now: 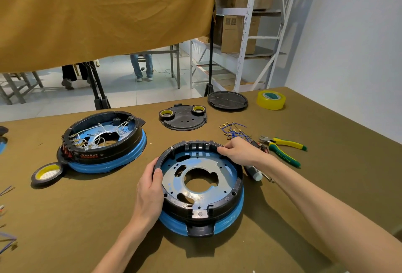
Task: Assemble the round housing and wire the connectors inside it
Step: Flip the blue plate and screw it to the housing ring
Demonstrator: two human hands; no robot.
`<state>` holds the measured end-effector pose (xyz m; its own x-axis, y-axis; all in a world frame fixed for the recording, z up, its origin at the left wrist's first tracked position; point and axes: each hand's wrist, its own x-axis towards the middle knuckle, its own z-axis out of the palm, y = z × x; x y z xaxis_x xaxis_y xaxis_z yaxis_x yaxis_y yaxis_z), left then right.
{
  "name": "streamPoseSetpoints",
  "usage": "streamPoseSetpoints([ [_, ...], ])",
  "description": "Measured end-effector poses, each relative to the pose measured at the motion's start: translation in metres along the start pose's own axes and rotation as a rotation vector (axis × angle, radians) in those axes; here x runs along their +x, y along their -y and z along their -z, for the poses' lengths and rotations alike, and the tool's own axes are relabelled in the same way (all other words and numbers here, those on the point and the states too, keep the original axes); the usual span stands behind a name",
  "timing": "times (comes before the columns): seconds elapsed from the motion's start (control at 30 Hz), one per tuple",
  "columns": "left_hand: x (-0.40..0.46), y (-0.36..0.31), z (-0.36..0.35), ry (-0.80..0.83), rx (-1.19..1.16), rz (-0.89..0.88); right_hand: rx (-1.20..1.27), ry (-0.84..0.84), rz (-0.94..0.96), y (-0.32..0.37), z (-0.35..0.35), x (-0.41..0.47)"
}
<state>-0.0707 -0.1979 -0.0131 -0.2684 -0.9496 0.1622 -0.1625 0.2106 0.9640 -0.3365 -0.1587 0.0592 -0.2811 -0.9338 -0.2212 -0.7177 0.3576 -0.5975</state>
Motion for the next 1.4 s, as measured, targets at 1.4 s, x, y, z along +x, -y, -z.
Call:
streamPoseSetpoints([
  [1.4, -0.011, -0.074, -0.064, 0.677, 0.639, -0.347, -0.23, -0.299, -0.113, -0.063, -0.01, -0.053],
])
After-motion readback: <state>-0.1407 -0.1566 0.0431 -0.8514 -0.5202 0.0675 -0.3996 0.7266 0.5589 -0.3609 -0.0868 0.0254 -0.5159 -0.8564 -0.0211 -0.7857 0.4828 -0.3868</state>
